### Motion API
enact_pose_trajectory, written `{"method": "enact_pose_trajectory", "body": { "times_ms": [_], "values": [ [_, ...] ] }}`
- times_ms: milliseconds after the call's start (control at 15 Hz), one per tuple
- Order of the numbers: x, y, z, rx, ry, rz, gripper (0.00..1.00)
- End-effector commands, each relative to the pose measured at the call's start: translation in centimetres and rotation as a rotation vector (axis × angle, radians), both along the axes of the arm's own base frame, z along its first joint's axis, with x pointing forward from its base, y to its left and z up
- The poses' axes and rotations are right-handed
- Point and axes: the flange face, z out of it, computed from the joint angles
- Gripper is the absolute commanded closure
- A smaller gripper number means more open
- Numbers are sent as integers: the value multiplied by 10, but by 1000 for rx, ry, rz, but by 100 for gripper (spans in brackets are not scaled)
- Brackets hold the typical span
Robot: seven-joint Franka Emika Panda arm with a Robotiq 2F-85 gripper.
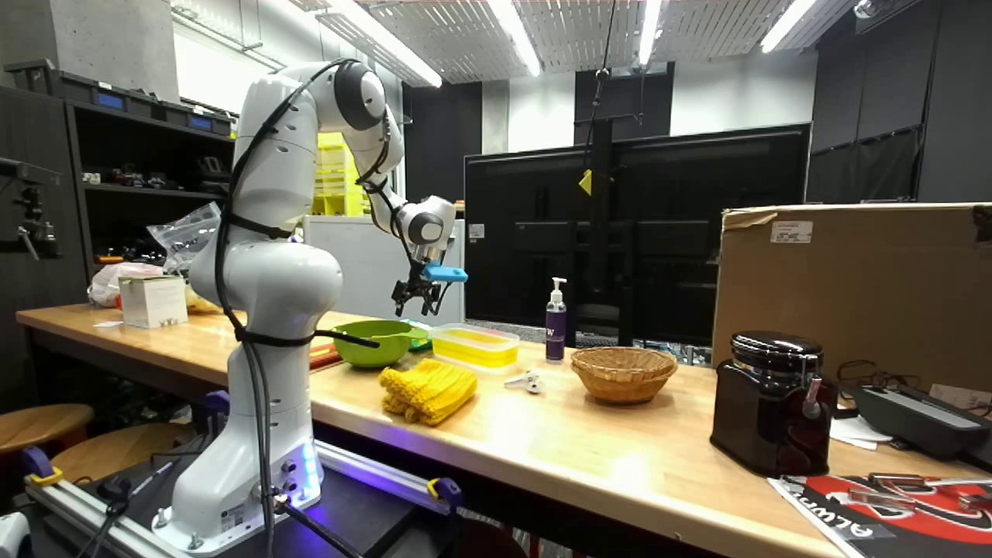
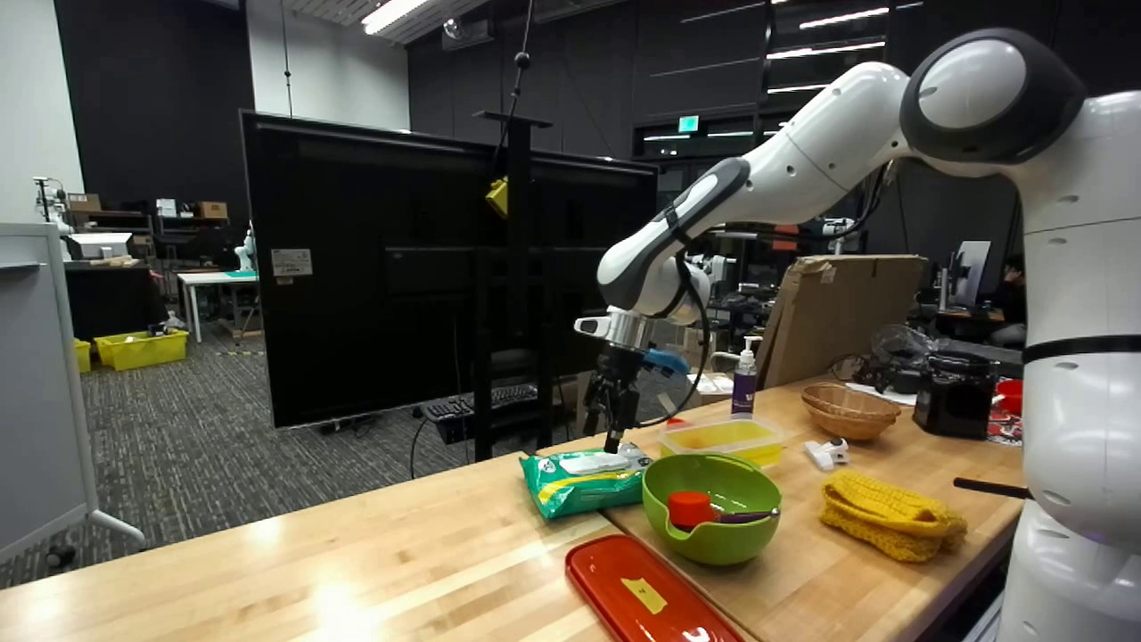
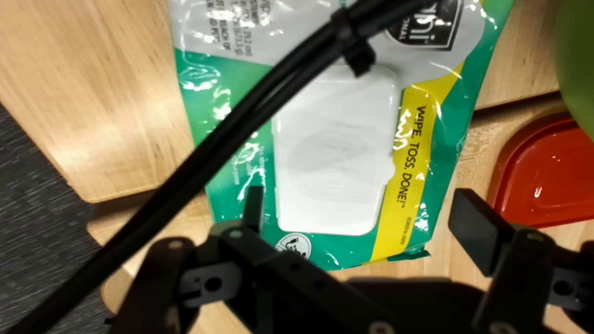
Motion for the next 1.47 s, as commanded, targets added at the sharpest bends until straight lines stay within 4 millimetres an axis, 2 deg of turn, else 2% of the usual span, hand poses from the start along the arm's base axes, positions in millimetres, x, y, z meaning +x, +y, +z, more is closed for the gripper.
{"method": "enact_pose_trajectory", "body": {
  "times_ms": [0,333,1133,1200,1333,1400],
  "values": [
    [-9,4,-4,29,-4,-45,0],
    [-15,8,-16,44,-10,-63,0],
    [-2,8,-32,33,-59,-34,0],
    [-2,8,-33,32,-62,-33,25],
    [-1,8,-35,30,-68,-30,30],
    [0,8,-35,29,-71,-28,39]
  ]
}}
